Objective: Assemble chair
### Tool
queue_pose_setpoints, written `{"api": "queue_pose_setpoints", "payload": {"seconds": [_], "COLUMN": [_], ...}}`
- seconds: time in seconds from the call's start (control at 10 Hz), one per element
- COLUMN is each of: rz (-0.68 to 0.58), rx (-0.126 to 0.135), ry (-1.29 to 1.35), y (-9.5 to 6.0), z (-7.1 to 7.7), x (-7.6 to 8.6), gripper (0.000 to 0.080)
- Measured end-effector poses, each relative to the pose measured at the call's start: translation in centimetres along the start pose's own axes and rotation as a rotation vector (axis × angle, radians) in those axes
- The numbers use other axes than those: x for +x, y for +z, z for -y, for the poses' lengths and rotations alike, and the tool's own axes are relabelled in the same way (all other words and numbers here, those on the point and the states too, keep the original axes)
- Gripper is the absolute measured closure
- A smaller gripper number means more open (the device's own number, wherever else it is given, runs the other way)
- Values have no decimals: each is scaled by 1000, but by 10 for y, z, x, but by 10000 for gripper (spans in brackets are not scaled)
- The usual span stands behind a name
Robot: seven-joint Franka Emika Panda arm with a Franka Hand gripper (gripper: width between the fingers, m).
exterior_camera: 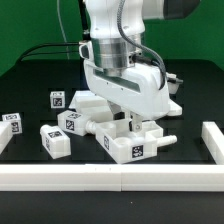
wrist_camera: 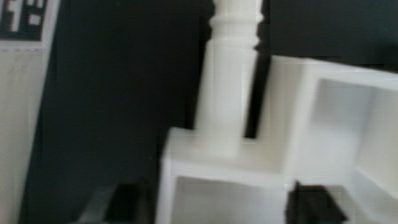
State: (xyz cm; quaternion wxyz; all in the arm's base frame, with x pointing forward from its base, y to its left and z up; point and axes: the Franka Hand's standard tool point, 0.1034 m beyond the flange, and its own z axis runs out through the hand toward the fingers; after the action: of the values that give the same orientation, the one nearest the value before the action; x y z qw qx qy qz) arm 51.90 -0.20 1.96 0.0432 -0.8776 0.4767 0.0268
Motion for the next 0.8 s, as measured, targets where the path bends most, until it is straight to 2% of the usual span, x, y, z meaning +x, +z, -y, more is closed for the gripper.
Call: {"api": "queue_pose_setpoints", "payload": {"seconds": [0.1, 0.2, 0.3, 0.4, 0.5, 0.6, 0.8], "rz": [0, 0, 0, 5, 18, 10, 7], "rx": [0, 0, 0, -6, -8, 10, 21], "ry": [-5, -11, -16, -45, -157, -262, -390], "y": [0, 0, 0, -1, -5, -6, -5], "z": [0, 0, 0, 2, 15, 26, 38], "x": [0, 0, 0, -1, 0, 11, 14], "gripper": [565, 732, 773, 773, 773, 773, 773]}}
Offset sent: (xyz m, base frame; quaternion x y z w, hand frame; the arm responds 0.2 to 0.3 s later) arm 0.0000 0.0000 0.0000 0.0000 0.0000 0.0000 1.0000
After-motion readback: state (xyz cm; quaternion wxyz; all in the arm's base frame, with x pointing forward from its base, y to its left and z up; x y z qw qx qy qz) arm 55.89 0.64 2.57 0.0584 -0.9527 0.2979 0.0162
